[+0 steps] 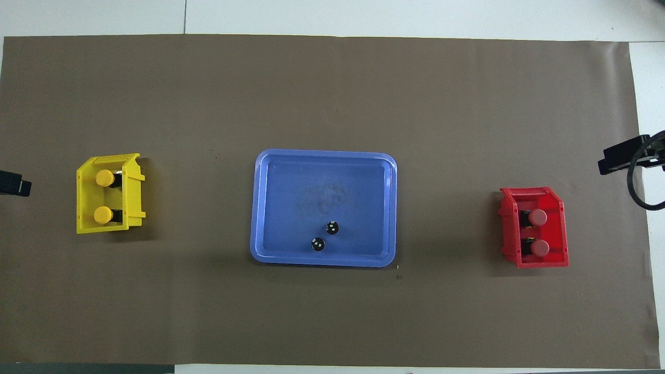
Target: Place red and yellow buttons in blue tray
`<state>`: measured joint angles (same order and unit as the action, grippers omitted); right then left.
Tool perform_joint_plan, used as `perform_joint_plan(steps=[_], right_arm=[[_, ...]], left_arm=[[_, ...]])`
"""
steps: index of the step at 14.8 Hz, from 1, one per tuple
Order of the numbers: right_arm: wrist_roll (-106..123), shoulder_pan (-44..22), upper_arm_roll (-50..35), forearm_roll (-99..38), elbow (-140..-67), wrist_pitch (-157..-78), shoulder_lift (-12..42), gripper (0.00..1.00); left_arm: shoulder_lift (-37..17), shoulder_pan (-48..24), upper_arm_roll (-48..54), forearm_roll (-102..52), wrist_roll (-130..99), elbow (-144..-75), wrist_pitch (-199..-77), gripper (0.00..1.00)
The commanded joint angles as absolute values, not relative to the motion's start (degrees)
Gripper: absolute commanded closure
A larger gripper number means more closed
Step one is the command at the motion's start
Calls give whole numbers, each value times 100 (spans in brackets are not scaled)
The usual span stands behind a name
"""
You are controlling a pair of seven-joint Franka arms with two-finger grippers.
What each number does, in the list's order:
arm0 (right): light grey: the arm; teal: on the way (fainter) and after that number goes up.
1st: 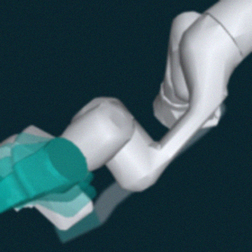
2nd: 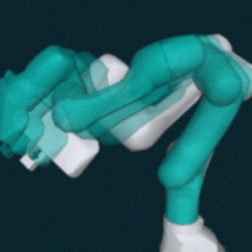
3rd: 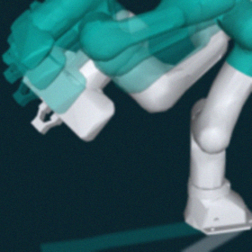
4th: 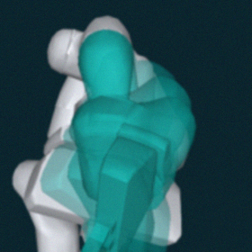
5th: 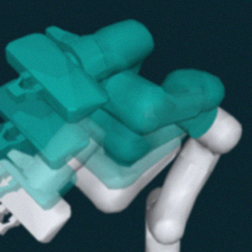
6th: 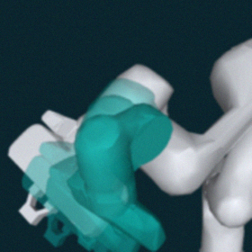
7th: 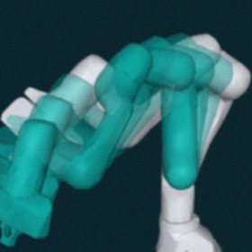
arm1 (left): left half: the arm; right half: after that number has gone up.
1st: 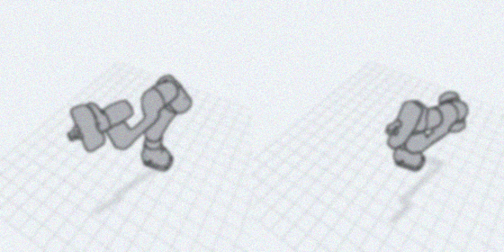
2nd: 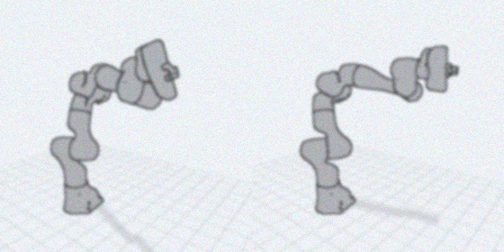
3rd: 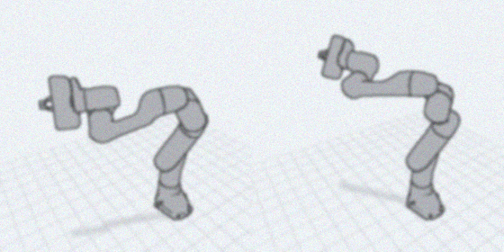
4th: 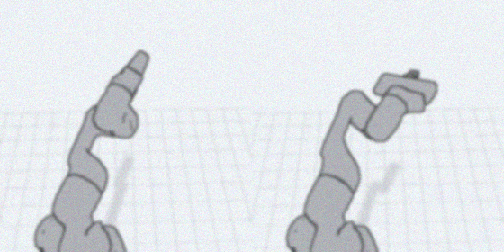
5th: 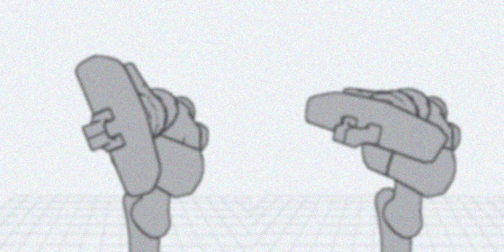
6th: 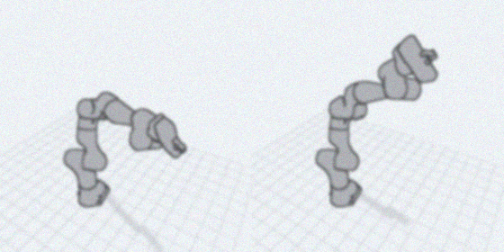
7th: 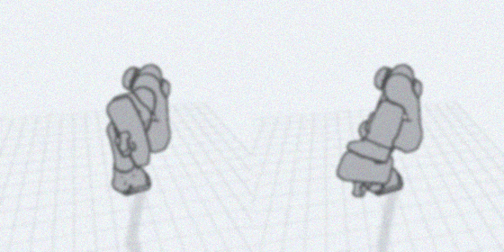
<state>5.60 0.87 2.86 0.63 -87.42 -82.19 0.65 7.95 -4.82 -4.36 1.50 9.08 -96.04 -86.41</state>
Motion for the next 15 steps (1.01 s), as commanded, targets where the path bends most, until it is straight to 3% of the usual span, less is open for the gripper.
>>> perform_joint_plan(steps=[1,3,5,6,15], right_arm=[[571,97,255,18,-8894,-8358,-26,0],[633,97,255,9,-9375,-8857,-192,1],[633,88,255,0,-10148,-9533,-491,16],[624,88,255,-9,-10395,-9745,-536,18],[633,97,255,-202,-12154,-11249,-466,27]], left_arm=[[923,-439,-431,176,967,-9782,-8745,0],[932,-448,-431,176,949,-9826,-8780,0],[932,-448,-431,176,949,-9835,-8815,0],[932,-448,-439,176,958,-9835,-8815,0],[1099,-439,-439,176,958,-10450,-9299,0]])
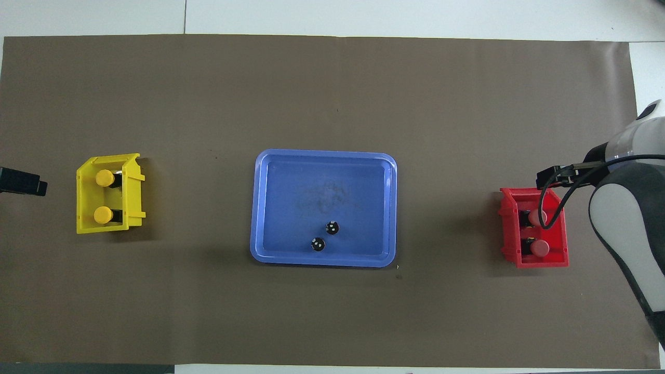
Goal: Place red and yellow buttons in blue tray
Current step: 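Reach the right gripper down to a red button in the red holder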
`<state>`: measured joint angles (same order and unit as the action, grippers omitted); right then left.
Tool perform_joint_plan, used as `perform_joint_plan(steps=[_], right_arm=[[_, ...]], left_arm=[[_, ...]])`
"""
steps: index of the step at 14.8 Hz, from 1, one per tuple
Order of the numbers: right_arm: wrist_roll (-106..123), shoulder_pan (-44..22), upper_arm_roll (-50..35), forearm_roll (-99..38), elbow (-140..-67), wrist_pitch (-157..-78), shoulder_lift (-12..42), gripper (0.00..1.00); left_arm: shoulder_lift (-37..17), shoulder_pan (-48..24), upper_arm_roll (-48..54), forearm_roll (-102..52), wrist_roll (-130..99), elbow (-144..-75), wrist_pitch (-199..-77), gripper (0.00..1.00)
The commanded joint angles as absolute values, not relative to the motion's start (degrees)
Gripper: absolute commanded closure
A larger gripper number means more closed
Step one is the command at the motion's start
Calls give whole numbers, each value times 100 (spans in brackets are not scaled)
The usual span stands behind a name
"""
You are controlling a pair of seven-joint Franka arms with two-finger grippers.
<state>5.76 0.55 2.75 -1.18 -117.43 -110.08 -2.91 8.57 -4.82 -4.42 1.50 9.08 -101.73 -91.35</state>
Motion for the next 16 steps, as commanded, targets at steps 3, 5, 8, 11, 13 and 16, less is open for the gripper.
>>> perform_joint_plan(steps=[3,5,8,11,13,16], right_arm=[[659,105,255,-193,-12480,-11548,-475,31],[782,149,264,-193,-12725,-11794,-527,33],[1097,254,272,-141,-13033,-12102,-571,33],[1142,316,272,-141,-13200,-12207,-606,34],[1151,316,272,-141,-13359,-12331,-676,36],[1195,325,272,-123,-13596,-12515,-756,39]], left_arm=[[1099,-439,-439,176,958,-10441,-9273,0],[1099,-439,-439,176,958,-10415,-9281,0],[1090,-439,-439,176,949,-10389,-9272,0],[1090,-431,-439,176,871,-10397,-9264,0],[1090,-439,-431,176,346,-10397,-9255,0],[1099,-439,-431,176,88,-10389,-9246,0]])
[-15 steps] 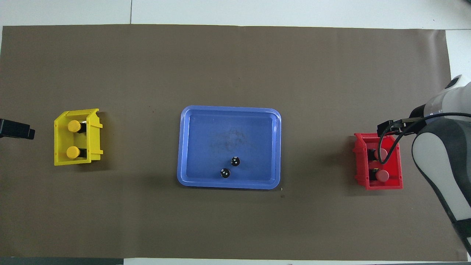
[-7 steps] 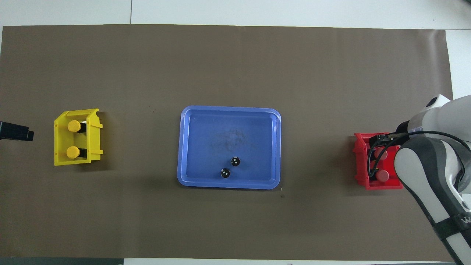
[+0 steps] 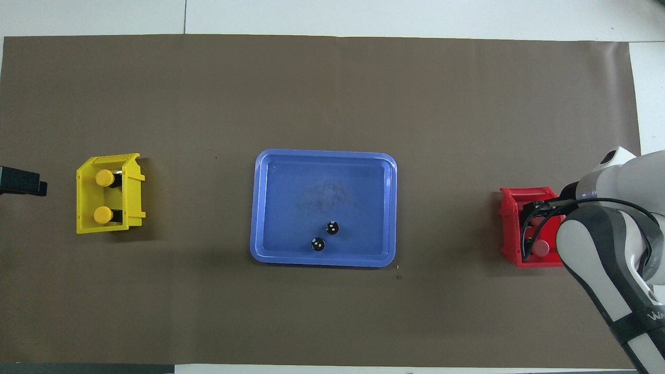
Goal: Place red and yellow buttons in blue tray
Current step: 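Reach the right gripper down to a red button in the red holder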
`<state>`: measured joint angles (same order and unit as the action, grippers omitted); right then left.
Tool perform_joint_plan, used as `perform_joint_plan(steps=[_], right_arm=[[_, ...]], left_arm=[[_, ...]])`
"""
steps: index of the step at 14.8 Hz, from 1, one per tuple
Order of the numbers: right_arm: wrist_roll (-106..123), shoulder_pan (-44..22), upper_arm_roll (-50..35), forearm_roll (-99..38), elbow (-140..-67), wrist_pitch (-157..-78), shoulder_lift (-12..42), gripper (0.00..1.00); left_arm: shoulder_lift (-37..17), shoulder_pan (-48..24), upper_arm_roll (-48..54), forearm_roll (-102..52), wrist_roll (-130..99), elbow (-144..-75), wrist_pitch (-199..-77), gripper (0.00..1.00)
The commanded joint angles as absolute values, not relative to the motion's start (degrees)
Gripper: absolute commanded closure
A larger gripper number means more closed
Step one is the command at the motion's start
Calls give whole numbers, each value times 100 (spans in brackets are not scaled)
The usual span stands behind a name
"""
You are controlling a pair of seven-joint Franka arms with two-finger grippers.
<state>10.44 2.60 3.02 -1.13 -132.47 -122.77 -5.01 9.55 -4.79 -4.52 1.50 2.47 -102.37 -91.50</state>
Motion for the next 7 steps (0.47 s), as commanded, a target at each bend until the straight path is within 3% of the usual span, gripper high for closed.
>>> perform_joint_plan(steps=[1,7], right_arm=[[1300,334,272,-123,-13640,-12550,-782,39],[1415,343,281,-106,-13702,-12595,-791,41]], left_arm=[[1099,-439,-431,176,88,-10389,-9237,0],[1099,-448,-431,176,88,-10389,-9237,0]])
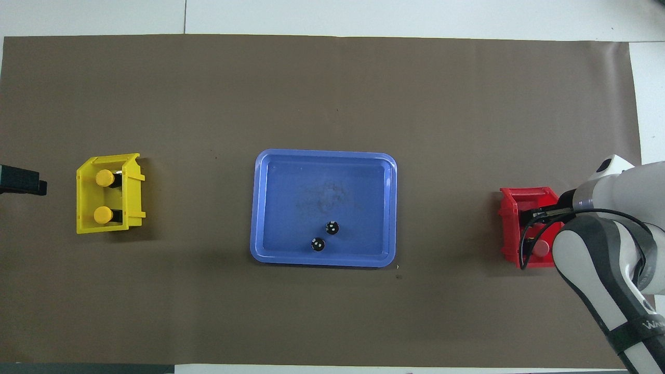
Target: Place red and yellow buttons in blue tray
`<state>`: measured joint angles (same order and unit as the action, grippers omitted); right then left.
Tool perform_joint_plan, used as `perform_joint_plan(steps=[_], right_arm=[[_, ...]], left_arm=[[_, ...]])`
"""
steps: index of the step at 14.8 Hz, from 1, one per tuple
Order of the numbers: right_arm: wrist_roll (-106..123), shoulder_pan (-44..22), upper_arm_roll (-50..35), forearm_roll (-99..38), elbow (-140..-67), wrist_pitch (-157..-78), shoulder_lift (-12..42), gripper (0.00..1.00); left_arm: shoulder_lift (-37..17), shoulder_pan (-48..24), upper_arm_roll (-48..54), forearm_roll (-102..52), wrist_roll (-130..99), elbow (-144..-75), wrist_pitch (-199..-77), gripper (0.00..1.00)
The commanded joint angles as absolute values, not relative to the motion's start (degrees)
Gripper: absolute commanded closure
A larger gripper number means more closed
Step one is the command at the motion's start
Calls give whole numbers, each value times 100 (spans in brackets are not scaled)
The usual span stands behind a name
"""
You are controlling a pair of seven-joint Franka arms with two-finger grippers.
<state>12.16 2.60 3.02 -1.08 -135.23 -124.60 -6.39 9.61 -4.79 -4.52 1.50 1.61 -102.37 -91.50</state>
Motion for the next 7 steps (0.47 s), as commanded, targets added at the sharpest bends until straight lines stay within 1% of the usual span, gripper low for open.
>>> perform_joint_plan(steps=[1,5,7], right_arm=[[1493,343,281,-97,-13702,-12656,-791,41],[1678,535,273,-97,-13720,-12797,-730,41],[1661,536,264,-97,-13702,-12700,-729,41]], left_arm=[[1107,-457,-431,176,88,-10389,-9246,0],[1107,-457,-431,176,149,-10406,-9281,0],[1125,-457,-422,176,158,-10415,-9264,0]])
